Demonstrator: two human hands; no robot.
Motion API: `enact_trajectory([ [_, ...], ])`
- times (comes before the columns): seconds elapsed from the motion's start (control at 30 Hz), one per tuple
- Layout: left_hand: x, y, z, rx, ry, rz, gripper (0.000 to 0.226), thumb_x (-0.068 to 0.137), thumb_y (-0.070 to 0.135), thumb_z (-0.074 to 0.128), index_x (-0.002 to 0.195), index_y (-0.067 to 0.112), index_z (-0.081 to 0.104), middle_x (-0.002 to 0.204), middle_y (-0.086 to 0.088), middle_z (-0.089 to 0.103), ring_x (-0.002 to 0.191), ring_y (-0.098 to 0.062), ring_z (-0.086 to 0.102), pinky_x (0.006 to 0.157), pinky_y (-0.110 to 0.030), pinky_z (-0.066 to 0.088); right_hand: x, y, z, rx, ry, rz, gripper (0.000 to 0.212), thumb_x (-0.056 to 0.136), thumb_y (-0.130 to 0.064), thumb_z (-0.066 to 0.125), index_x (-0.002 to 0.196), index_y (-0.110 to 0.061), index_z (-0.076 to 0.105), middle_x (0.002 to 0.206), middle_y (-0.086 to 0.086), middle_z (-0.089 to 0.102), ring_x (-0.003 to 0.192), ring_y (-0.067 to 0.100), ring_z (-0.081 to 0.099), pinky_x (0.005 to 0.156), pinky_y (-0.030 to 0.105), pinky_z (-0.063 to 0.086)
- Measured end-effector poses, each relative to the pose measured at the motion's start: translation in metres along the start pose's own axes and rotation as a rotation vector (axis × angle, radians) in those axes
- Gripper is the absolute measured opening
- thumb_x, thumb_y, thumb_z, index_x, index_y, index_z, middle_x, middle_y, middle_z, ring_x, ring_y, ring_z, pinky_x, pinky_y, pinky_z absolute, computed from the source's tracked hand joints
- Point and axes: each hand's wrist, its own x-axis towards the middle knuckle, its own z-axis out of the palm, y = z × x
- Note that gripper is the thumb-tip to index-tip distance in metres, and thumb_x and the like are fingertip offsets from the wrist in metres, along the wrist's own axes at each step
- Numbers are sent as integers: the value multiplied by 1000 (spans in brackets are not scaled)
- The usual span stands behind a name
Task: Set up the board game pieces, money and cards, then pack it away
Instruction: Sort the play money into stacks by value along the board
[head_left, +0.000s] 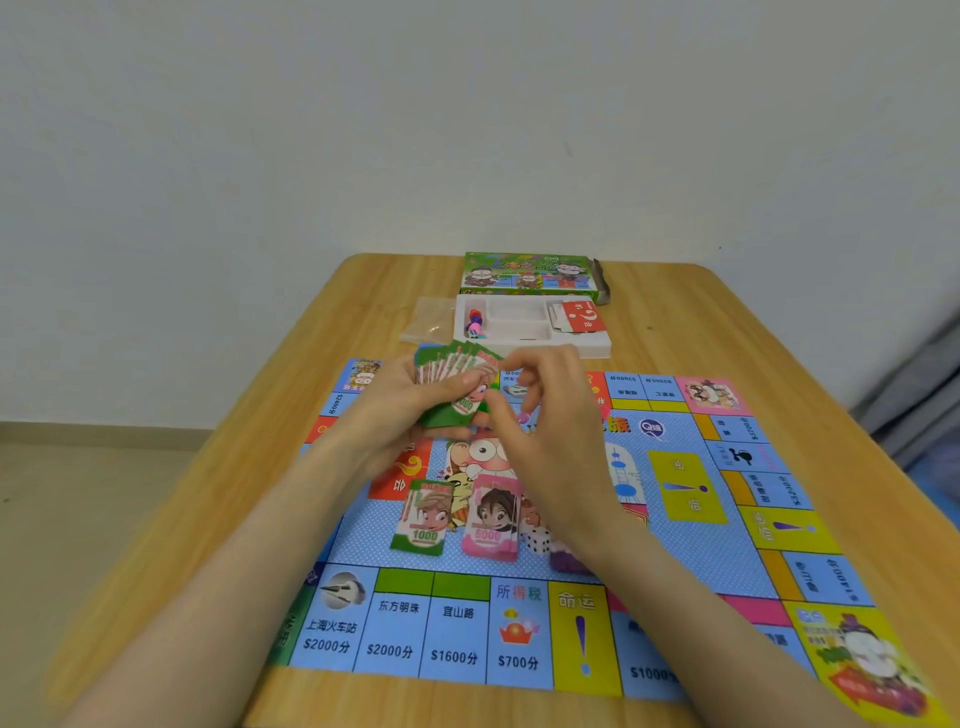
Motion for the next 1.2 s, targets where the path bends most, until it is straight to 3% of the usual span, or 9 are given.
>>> enact_trajectory([
  [0.2,-2,0,2,40,-139,-38,29,75,17,65,101,7,62,72,-7,70,55,-16,67,52,-23,56,1,2,-2,83,-56,189,25,88,-15,63,103,-24,46,83,-8,52,76,8,51,67,21,42],
  [0.37,-4,-1,5,44,-200,-60,31,81,29,58,103,8,60,74,-9,69,54,-18,65,50,-25,55,2,1,-3,64,-52,173,26,86,-4,60,100,-23,49,83,-12,53,75,7,51,65,16,42],
  [0.53,-4,1,7,-26,-161,-82,34,88,32,52,106,3,58,79,-16,69,53,-20,65,48,-27,56,3,2,-2,58,22,110,26,85,6,52,92,-19,50,83,-3,52,73,6,45,63,14,37],
  [0.63,-1,0,5,-62,-72,-70,33,96,28,47,112,1,56,77,-16,69,52,-20,65,48,-27,57,5,0,-5,141,42,127,27,90,4,50,95,-23,50,80,-10,50,69,6,45,59,18,38],
  [0.73,2,0,3,-85,40,-57,30,97,28,47,105,1,57,70,-14,68,50,-18,64,46,-26,55,5,-6,-6,293,-33,154,27,91,1,52,92,-26,57,73,-15,53,67,10,51,59,26,43],
  [0.87,6,-1,-2,-88,125,-38,26,98,30,45,98,8,60,68,-5,71,54,-14,66,46,-24,54,3,-13,-6,405,-159,174,26,90,3,54,91,-21,62,76,7,61,72,24,60,65,40,51],
  [1.0,8,-2,-5,-134,134,-50,28,98,31,45,99,9,62,68,0,70,58,-12,66,50,-22,52,0,-16,-7,455,-333,180,29,87,9,52,79,-13,69,78,-2,68,73,12,64,71,26,53],
  [1.13,9,-3,-4,-120,148,-35,29,99,31,45,103,6,61,75,-4,69,58,-14,66,54,-24,56,-4,-13,1,301,-456,153,19,82,4,60,79,-9,73,76,-3,70,70,3,61,72,19,49],
  [1.2,8,-3,-4,-115,150,-31,28,98,31,45,105,8,58,75,-4,66,53,-14,64,50,-24,55,-6,-11,3,263,-500,151,14,80,0,66,76,-11,73,70,-5,67,71,5,60,75,22,49],
])
